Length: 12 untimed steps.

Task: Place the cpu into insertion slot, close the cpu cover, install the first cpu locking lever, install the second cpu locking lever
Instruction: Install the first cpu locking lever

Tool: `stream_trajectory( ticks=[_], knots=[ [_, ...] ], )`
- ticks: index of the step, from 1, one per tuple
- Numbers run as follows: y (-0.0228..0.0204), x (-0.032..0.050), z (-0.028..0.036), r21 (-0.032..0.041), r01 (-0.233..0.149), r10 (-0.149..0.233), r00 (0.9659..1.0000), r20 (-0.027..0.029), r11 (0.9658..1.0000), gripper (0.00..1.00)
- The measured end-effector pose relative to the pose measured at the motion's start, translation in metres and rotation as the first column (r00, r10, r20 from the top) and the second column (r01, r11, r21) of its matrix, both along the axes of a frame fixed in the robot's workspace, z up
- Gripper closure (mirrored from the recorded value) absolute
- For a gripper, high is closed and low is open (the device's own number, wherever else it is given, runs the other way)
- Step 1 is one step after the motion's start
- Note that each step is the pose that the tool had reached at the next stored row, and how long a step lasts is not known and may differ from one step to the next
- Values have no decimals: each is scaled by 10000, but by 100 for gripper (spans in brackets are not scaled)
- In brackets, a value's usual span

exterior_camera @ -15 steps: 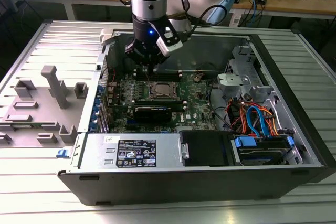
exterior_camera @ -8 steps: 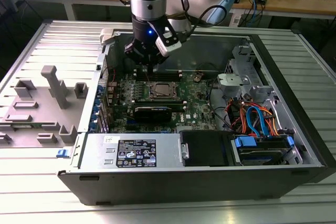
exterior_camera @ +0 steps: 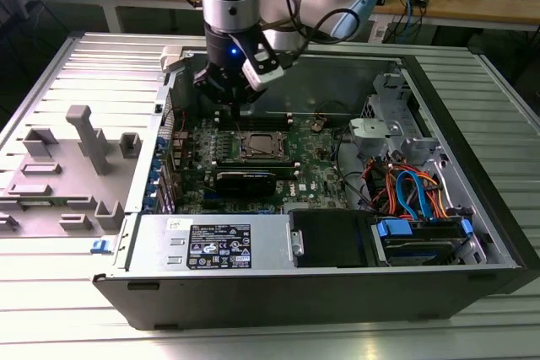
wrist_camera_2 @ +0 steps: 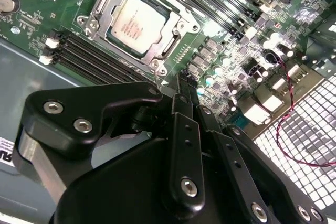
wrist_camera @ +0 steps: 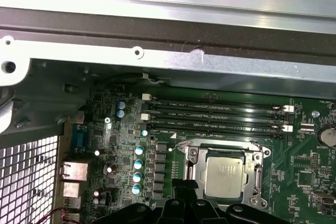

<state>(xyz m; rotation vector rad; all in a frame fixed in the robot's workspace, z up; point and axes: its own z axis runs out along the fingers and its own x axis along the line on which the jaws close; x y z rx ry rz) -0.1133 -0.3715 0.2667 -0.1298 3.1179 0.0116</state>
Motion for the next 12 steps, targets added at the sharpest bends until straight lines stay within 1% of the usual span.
stream_trajectory(
  ticks=[12],
  knots=[
    [-1, -27, 0, -1, -1, 1, 10000, 0, 10000, 89]
  ],
)
